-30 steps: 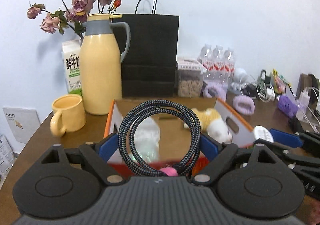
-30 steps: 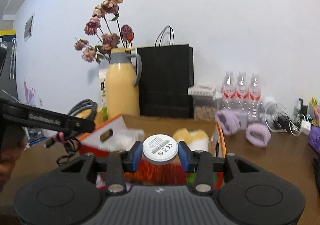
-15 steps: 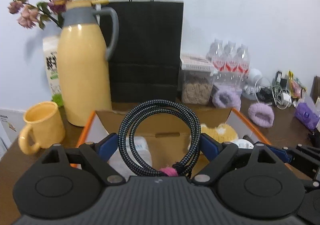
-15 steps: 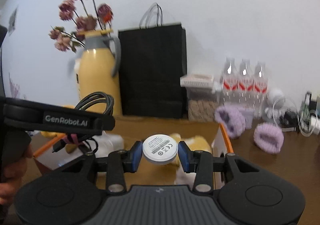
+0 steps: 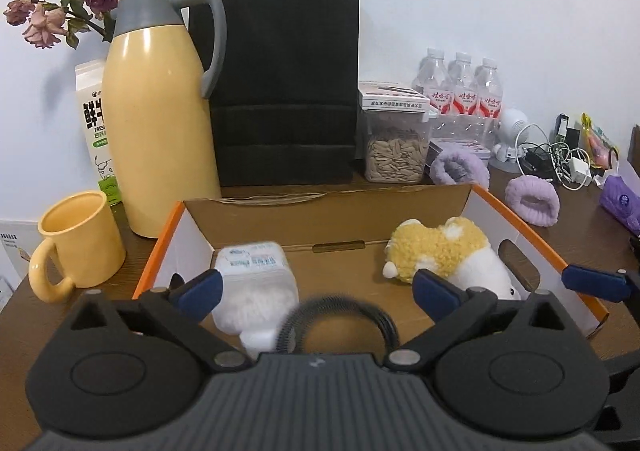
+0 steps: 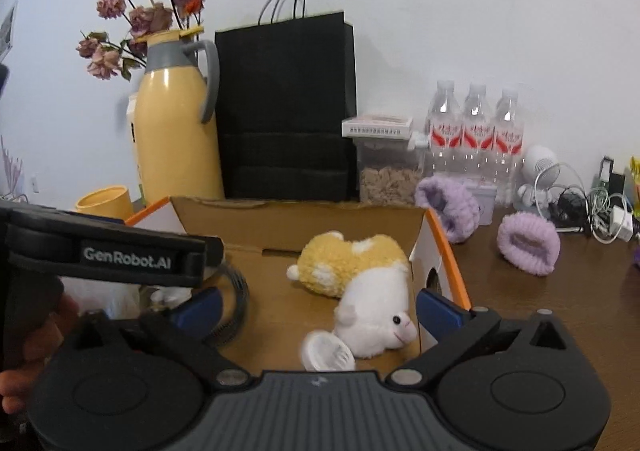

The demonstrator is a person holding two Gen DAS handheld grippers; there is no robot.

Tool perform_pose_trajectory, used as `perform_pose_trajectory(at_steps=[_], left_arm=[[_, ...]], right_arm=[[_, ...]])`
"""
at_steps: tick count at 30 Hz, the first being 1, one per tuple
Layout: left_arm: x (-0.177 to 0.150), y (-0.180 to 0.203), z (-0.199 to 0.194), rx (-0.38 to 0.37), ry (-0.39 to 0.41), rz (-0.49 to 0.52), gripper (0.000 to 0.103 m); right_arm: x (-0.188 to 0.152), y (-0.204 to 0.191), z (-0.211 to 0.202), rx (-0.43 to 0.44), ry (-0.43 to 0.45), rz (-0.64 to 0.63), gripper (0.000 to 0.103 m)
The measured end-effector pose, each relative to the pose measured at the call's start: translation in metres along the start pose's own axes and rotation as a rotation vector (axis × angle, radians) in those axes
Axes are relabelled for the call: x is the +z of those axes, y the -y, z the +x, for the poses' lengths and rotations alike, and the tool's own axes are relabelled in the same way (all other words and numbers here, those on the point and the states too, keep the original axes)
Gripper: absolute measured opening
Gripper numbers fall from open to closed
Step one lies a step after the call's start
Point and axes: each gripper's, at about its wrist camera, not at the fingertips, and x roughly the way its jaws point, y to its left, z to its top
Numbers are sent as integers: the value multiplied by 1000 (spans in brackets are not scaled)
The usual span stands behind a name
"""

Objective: Organize objects
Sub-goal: 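Lower both items into the red box and open both tools, then withdraw both tools from the box toward the remaining items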

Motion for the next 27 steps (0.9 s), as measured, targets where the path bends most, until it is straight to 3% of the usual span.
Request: perform_pose_trajectory(at_steps=[12,27], left_arm=[[6,0,-12,-7,31,-13,103],[-9,-20,-81,1,84,-14,103]], right_arm=[[4,-1,-11,-7,25,-5,103],[3,-9,-72,-13,102,-58,103]])
